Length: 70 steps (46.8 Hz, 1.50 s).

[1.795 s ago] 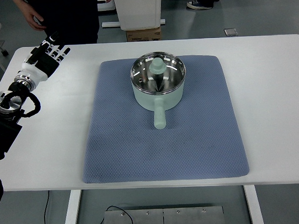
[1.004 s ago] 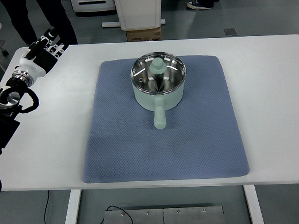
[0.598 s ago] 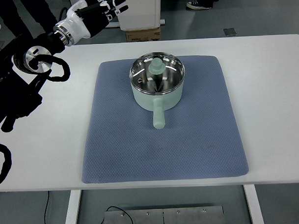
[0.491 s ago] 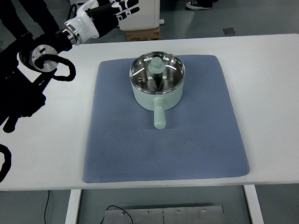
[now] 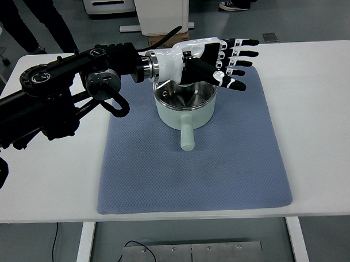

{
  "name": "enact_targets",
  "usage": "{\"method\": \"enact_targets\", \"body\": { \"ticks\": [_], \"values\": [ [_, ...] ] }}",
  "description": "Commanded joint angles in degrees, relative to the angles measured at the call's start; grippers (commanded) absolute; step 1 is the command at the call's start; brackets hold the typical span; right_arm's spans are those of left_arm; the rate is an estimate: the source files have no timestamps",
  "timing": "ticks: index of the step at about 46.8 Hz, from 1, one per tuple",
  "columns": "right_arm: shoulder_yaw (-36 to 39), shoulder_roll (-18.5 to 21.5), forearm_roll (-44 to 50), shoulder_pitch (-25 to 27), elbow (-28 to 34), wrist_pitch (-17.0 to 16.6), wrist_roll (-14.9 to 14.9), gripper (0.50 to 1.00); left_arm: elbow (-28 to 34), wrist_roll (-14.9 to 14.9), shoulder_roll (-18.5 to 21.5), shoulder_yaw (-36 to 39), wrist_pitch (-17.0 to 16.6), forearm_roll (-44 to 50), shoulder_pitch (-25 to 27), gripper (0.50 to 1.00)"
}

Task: Rotate green pot handle

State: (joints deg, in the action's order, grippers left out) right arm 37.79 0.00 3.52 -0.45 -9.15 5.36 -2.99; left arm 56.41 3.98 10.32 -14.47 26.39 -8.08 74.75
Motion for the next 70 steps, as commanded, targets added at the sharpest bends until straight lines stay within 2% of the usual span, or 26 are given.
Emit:
{"method": "enact_targets", "body": {
  "ticks": [1,11,18,45,58,70],
  "values": [
    [0.00,0.00,0.00,0.01,0.01,0.00,0.00,1.000,0.63,0.24,-0.30,0.84,1.56,-2.37,0.57,1.000],
    [0.00,0.00,0.00,0.01,0.01,0.00,0.00,1.000,2.83,1.12,-0.21,6.11,8.59,-6.86,2.50,1.000],
    [0.00,0.00,0.00,0.01,0.01,0.00,0.00,1.000,2.83,3.32,0.66,11.39,8.61,-6.86,5.05,1.000],
    [0.00,0.00,0.00,0.01,0.01,0.00,0.00,1.000,3.44,3.32,3.74,22.55,8.61,-7.82,9.63,1.000],
    [0.00,0.00,0.00,0.01,0.01,0.00,0.00,1.000,6.78,3.32,5.32,25.10,8.61,-7.82,9.98,1.000],
    [0.00,0.00,0.00,0.01,0.01,0.00,0.00,1.000,8.37,3.32,7.34,28.18,8.61,-7.82,12.88,1.000]
  ]
}}
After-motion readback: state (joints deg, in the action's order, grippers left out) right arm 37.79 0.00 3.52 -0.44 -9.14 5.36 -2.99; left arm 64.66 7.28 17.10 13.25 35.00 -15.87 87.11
